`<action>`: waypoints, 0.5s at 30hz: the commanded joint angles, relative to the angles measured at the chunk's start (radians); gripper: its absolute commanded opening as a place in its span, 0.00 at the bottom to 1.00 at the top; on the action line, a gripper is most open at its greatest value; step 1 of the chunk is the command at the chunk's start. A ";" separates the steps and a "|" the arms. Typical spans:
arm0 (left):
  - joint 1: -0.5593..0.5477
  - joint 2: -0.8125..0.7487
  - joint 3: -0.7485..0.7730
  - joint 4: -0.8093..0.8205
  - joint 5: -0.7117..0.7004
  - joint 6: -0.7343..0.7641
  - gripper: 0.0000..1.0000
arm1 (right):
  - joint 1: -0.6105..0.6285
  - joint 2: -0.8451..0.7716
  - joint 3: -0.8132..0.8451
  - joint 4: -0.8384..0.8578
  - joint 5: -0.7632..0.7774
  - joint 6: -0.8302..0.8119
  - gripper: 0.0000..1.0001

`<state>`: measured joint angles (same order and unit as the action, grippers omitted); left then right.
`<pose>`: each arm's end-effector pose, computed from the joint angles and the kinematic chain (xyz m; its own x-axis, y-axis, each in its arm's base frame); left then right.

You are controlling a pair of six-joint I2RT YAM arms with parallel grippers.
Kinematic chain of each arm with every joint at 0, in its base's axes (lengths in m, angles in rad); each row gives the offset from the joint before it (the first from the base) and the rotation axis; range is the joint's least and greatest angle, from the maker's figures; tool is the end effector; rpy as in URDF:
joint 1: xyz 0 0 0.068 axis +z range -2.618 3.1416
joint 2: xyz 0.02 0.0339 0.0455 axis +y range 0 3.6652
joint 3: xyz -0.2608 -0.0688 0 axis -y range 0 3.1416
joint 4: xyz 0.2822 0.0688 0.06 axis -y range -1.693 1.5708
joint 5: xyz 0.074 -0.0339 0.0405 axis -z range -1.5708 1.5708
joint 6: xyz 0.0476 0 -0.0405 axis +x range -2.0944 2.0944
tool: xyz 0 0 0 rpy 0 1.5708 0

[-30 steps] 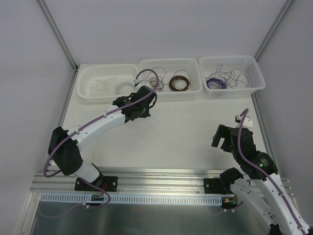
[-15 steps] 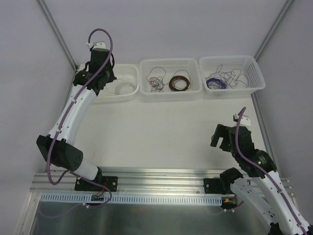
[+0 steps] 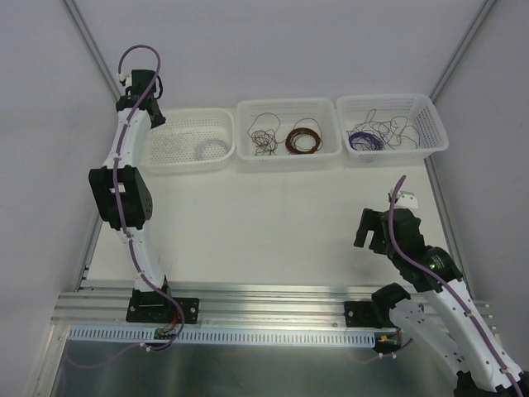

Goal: Untangle the cables

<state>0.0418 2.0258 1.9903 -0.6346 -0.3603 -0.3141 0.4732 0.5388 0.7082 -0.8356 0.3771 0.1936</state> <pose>0.5105 0.0381 0.3241 -0.4928 -0.3100 -0.8131 -0.4915 0.8702 -0.0339 0.1479 0.0560 0.2810 -0.5718 -0.0918 -0.8153 -0.0571 0.9958 -0.0721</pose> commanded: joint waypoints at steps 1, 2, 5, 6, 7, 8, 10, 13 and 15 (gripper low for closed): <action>0.032 0.033 0.079 -0.005 0.034 -0.039 0.38 | 0.002 0.027 0.031 0.036 0.013 -0.028 0.97; 0.039 0.037 0.081 -0.004 0.041 -0.036 0.44 | 0.002 0.032 0.037 0.039 0.013 -0.029 0.97; 0.043 0.018 0.053 -0.005 0.057 -0.020 0.62 | 0.002 0.041 0.050 0.038 0.011 -0.036 0.97; 0.044 0.002 0.039 -0.002 0.073 -0.019 0.68 | 0.004 0.038 0.051 0.036 0.009 -0.039 0.97; 0.041 -0.031 0.024 -0.007 0.084 -0.019 0.77 | 0.004 0.033 0.056 0.036 0.008 -0.042 0.97; 0.044 -0.051 0.009 -0.005 0.098 -0.019 0.83 | 0.004 0.032 0.060 0.035 0.011 -0.048 0.97; 0.043 -0.122 -0.044 -0.005 0.147 -0.010 0.91 | 0.004 0.023 0.080 0.024 0.019 -0.054 0.97; 0.043 -0.227 -0.137 -0.005 0.198 0.022 0.99 | 0.002 0.004 0.114 0.004 0.039 -0.074 0.97; 0.046 -0.294 -0.218 -0.005 0.222 0.030 0.99 | 0.002 -0.002 0.148 -0.016 0.048 -0.094 0.97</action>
<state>0.0864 1.8809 1.8305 -0.6369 -0.2062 -0.3168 0.4732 0.5545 0.7788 -0.8288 0.3862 0.1417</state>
